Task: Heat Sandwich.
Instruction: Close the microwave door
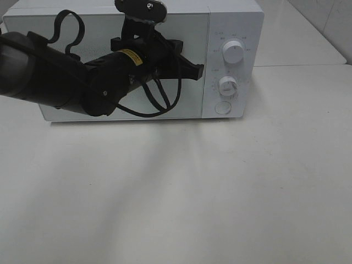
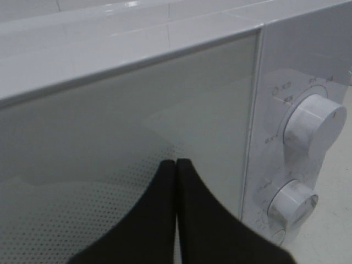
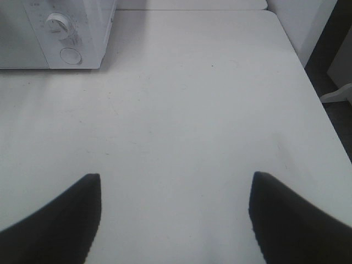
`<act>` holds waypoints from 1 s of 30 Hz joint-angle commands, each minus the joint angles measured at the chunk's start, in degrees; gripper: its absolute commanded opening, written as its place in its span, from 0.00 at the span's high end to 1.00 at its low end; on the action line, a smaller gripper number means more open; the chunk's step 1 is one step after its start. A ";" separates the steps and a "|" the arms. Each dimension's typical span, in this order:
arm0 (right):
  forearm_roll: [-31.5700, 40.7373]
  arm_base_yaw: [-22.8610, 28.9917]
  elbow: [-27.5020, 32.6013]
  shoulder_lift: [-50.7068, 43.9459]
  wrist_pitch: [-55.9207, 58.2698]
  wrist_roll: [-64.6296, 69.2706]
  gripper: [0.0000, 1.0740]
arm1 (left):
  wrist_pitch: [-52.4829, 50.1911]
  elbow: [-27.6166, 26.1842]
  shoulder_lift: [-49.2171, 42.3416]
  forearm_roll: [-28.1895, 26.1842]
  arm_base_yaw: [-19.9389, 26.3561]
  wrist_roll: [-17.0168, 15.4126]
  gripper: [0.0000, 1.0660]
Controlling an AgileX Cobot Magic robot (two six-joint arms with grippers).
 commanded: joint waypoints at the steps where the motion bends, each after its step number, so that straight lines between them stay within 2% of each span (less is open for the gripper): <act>1: 0.06 -0.34 0.06 -1.66 -0.57 -0.06 0.32 | -3.15 -1.83 0.40 -6.93 2.35 -0.17 1.00; 17: 0.06 -0.34 0.06 -1.66 -0.57 -0.06 0.32 | -2.64 -1.83 -0.11 -7.22 2.35 -0.17 1.00; 26: 0.06 -0.34 0.06 -1.66 -0.57 -0.11 0.32 | 7.05 -1.43 -2.98 -7.22 1.38 -0.17 1.00; 30: 0.06 -0.34 0.06 -1.66 -0.57 -0.11 0.32 | 8.19 1.20 -5.33 -7.22 0.40 -0.17 1.00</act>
